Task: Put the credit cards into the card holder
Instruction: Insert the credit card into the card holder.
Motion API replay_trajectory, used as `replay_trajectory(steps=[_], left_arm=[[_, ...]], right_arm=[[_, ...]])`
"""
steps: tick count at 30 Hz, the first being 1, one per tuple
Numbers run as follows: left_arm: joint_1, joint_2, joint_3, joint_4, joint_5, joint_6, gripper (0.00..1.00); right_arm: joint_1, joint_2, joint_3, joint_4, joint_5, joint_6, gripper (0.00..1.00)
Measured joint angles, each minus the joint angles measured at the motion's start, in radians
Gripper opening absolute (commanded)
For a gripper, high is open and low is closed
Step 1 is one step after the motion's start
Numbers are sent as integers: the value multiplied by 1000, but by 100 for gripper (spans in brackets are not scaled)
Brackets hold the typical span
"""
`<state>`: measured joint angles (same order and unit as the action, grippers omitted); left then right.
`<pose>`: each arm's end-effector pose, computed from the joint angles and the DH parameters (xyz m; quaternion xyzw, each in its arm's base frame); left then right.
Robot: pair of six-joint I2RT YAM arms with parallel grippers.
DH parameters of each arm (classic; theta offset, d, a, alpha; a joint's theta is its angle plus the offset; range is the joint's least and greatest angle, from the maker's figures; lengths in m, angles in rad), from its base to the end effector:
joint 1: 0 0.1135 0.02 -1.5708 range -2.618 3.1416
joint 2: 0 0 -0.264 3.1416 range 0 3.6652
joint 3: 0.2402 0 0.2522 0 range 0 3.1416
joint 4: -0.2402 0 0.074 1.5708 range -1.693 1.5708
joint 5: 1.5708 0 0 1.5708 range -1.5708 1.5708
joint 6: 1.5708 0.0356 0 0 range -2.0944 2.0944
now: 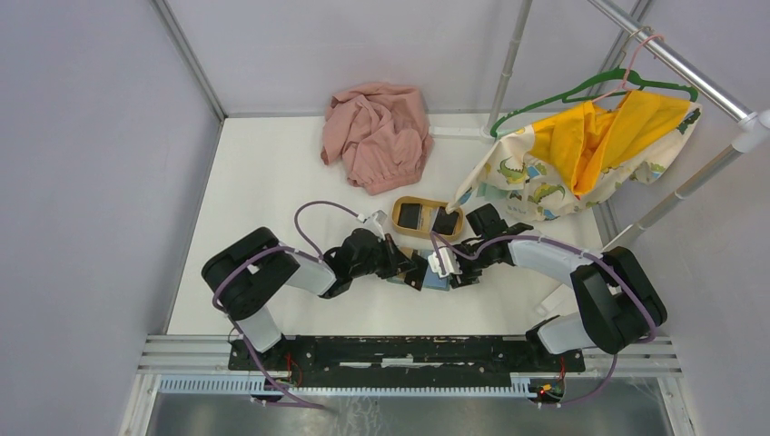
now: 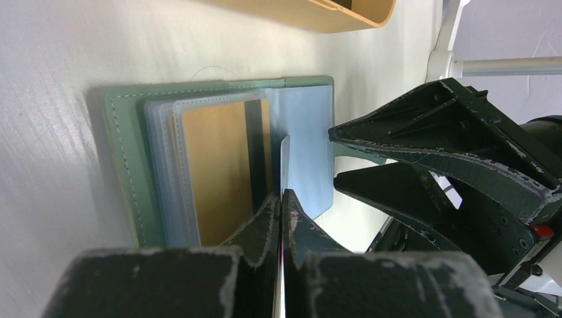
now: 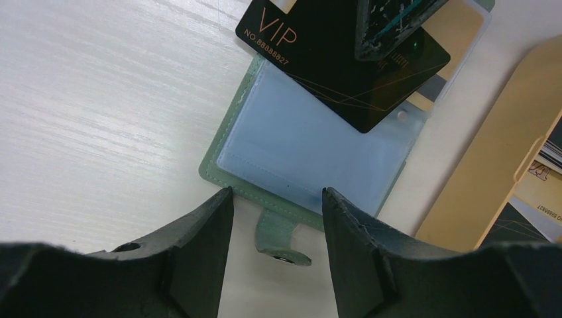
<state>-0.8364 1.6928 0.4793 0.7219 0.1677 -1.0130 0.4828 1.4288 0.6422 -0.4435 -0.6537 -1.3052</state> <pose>0.1901 -0.2194 0.1155 -0.0325 0.8554 -0.4521 0.2509 0.1957 0.1270 0.1474 -0.7617 0.5421 0.2259 0.2736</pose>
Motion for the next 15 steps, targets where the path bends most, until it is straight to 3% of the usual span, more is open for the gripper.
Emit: replay_trajectory(steps=[15], left_arm=[[15,14,8,14,13,0,2]], right_arm=[[2,2,1,2,0,0,58]])
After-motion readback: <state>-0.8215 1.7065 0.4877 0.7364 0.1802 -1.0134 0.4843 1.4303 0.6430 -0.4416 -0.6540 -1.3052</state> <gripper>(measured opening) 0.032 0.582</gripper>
